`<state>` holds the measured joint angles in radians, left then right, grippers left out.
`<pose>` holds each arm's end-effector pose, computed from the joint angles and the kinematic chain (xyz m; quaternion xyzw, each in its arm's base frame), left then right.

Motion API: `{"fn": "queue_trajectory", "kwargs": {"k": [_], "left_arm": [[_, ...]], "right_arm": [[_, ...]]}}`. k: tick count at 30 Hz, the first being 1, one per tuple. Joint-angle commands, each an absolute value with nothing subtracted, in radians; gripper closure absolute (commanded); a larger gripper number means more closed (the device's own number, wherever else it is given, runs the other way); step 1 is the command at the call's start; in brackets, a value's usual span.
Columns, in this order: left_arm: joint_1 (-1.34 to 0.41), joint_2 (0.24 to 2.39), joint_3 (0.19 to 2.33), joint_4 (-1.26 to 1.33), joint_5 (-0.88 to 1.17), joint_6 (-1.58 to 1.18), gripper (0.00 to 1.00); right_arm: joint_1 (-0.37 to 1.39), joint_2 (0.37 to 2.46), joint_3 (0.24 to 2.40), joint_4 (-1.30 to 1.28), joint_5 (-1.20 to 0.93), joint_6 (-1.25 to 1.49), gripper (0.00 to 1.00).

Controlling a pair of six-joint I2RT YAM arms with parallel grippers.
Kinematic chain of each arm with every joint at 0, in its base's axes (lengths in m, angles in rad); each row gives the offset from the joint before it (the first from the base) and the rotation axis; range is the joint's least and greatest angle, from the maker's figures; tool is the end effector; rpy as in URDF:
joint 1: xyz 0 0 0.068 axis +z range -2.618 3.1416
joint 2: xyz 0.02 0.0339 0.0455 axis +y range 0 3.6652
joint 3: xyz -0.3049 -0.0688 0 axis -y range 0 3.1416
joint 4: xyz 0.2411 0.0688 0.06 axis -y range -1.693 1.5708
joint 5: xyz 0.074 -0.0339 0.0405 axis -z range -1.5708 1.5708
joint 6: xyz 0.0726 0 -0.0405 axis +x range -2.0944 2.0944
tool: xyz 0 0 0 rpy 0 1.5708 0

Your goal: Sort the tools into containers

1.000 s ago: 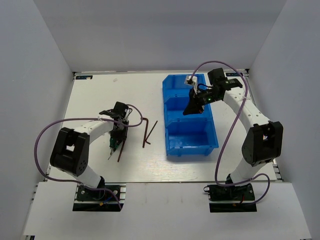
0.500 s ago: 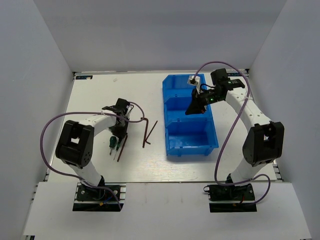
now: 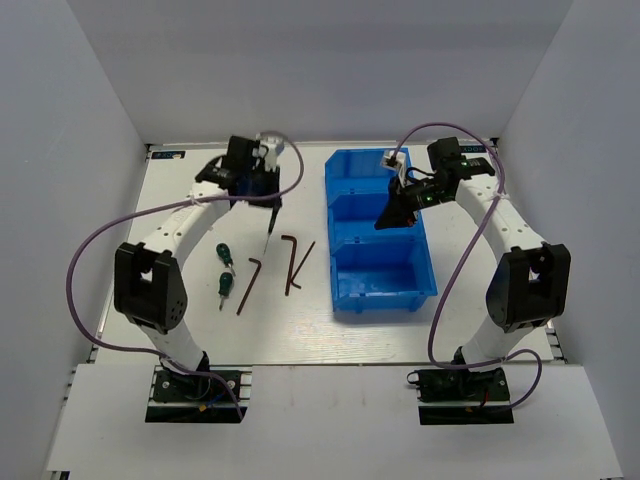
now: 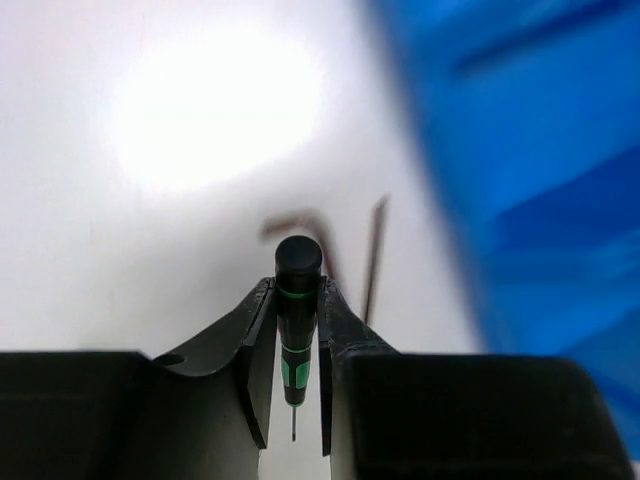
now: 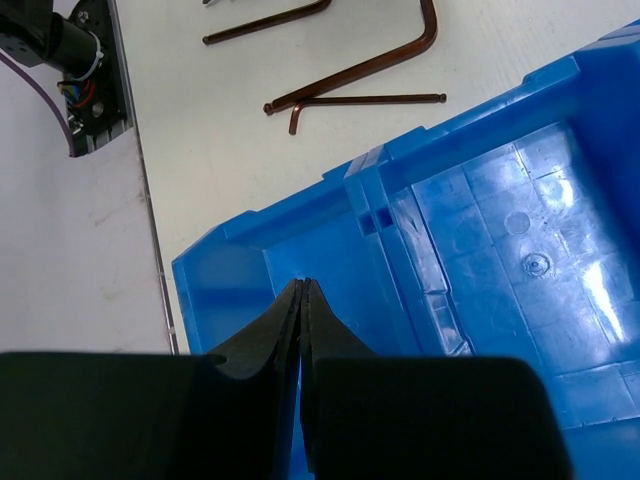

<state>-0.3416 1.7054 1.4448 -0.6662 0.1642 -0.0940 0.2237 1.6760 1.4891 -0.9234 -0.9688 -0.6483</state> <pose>0.3699 -0.1441 0.2950 0.1425 0.9350 -0.1441 0.2911 0.3292 0.1363 0.3277 -0.4602 0.7361 0.4007 0.2930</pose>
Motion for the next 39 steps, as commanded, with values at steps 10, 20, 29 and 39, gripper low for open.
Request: {"fn": "queue_trajectory", "kwargs": {"k": [10, 20, 29, 39], "left_arm": [[-0.388, 1.956, 1.695, 0.308, 0.537, -0.242, 1.00], [-0.449, 2.282, 2.057, 0.340, 0.354, -0.305, 1.00], [-0.477, 2.361, 2.114, 0.196, 0.477, -0.318, 0.58], [-0.477, 2.205, 1.958, 0.126, 0.459, -0.212, 0.45]], "right_arm": [[0.183, 1.569, 1.468, -0.888, -0.908, -0.649, 0.96], [0.140, 1.483, 1.341, -0.867, -0.905, -0.672, 0.97], [0.124, 1.545, 1.396, -0.859, -0.894, -0.669, 0.21], [0.130, 1.719, 1.646, -0.848, -0.897, -0.491, 0.09]]}}
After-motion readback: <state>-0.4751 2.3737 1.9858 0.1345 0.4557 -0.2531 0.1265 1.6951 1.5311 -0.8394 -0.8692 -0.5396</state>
